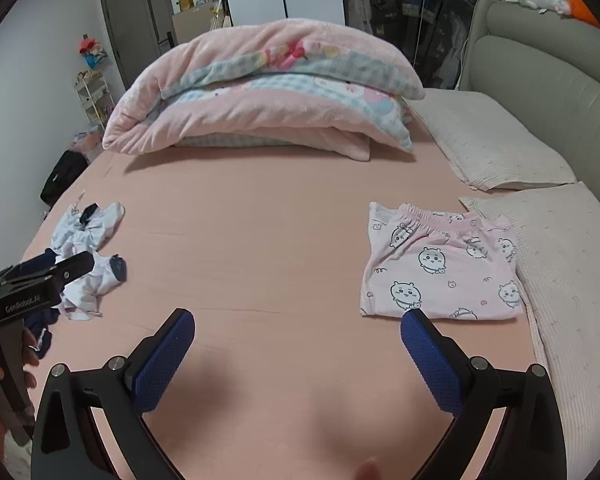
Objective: Fold clothes
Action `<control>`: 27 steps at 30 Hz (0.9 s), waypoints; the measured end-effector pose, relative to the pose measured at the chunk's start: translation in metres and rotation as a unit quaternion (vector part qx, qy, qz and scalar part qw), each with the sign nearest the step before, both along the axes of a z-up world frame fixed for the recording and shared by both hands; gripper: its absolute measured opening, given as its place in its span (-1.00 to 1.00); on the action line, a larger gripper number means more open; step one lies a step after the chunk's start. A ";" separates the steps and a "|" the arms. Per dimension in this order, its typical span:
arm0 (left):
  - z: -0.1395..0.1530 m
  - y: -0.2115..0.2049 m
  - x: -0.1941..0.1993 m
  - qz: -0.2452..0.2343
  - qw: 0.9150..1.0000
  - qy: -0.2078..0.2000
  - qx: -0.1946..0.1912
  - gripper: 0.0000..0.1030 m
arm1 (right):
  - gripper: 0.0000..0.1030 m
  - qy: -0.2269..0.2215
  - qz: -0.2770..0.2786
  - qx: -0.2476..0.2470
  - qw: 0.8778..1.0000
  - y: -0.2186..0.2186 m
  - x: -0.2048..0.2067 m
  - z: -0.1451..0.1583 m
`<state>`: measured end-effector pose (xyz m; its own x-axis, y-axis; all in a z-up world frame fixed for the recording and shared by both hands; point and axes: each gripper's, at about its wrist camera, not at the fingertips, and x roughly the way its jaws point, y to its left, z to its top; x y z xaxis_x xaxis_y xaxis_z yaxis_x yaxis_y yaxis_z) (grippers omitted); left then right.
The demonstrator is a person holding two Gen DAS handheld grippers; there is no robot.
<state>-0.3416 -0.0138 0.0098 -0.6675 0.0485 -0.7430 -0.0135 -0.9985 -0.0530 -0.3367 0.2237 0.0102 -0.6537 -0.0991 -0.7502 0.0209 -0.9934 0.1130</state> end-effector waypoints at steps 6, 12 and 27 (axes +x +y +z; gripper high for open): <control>0.038 -0.009 0.062 0.008 1.000 0.022 0.003 1.00 | 1.00 0.015 -0.005 0.004 1.000 -0.012 0.054 0.041; 0.076 -0.003 0.151 0.008 0.998 0.055 -0.033 1.00 | 1.00 0.037 0.015 0.003 0.999 -0.025 0.142 0.067; 0.056 0.000 0.337 0.022 0.998 0.061 -0.012 1.00 | 1.00 0.089 -0.005 0.014 0.996 -0.051 0.330 0.071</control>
